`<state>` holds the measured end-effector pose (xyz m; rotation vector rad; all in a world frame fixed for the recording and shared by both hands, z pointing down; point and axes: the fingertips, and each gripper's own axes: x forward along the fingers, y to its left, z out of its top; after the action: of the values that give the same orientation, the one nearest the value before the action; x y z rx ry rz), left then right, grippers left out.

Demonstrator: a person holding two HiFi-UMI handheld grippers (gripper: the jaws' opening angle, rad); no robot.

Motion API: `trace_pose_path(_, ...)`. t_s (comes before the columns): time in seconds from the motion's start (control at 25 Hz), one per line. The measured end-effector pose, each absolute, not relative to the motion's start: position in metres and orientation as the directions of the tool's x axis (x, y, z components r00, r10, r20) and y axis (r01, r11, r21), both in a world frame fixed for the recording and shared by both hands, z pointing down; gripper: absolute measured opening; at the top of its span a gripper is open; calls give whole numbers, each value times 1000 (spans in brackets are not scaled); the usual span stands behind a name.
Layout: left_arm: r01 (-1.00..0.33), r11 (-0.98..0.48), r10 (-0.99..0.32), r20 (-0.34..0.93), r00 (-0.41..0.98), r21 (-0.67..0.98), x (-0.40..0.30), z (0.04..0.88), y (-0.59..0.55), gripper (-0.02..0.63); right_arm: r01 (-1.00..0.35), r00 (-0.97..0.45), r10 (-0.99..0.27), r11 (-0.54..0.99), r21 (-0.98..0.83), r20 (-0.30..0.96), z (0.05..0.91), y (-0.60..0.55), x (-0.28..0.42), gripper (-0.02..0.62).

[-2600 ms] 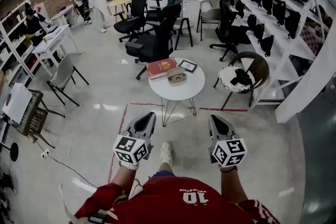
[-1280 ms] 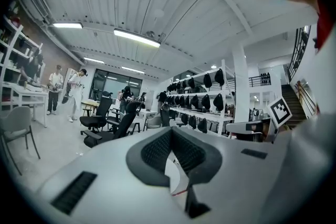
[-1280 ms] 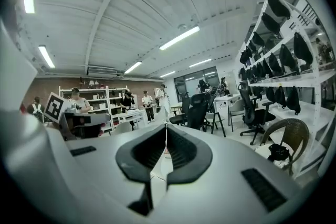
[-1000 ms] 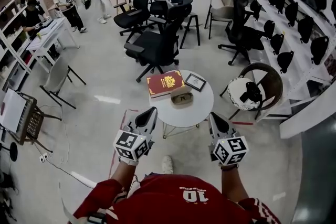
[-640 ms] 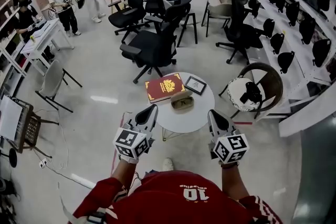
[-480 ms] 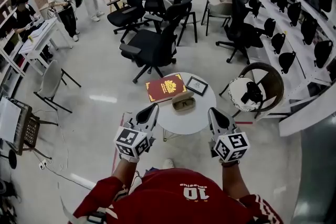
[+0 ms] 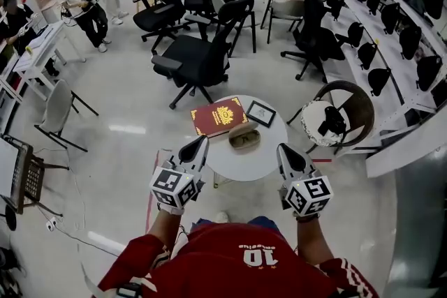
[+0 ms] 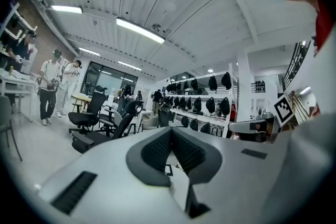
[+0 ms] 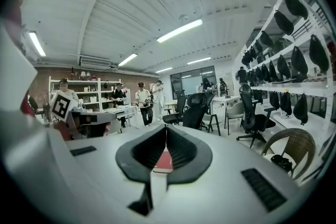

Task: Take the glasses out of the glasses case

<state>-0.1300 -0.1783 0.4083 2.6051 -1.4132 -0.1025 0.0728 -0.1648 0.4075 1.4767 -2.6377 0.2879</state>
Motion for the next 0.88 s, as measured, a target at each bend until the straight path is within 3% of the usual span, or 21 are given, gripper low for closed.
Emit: trace_pose_path(0.88,-836,-529,-842,34,538,146,-109,408,-214,8,-808,-589,-801,584,-77,111,404,-213,77,18)
